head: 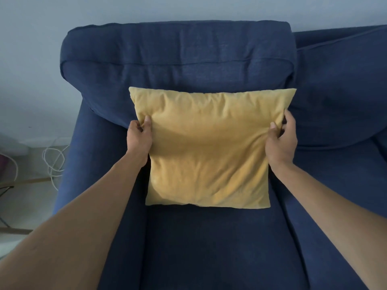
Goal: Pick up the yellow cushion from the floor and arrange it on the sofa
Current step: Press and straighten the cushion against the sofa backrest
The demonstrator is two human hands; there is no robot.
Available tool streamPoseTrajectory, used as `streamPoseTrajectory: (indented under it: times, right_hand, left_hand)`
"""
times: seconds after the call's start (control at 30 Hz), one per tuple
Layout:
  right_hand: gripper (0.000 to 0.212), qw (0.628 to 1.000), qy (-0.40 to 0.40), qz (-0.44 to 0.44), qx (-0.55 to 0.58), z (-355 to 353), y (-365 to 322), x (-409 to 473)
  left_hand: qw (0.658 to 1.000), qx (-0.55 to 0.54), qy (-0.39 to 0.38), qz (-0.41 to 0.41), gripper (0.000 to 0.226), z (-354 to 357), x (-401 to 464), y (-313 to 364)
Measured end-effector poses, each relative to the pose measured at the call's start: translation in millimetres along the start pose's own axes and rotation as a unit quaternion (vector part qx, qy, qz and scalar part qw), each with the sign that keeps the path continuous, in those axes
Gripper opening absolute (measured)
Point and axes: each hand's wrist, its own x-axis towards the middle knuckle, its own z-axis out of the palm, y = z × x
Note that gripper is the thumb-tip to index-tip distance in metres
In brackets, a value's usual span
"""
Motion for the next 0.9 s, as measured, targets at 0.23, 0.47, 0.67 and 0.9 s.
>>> streamPoseTrajectory:
  times: [0.23, 0.47, 0.67, 0.9]
  right_hand:
    - [0.043, 0.997, 0.065, -0.027, -0.029, -1, -10, 21]
    - [0.04, 0.994, 0.04, -0.088, -0.057, -4, -3, 23]
    - [0.039, 0.992, 0.073, -0.101, -0.026, -8, -1, 12]
    - [0.04, 0.99, 0.064, -0.118, -0.029, 0, -3, 9]
  left_hand:
    - [0.998, 0.036, 0.022, 0.056, 0.04, -6, 11, -2]
    - [0.994, 0.059, 0.071, 0.062, 0.038, -1, 10, -11]
    - [0.988, 0.005, 0.109, 0.108, 0.041, -1, 5, -3]
    - [0.99, -0.03, 0.097, 0.098, 0.041, -8, 6, -8]
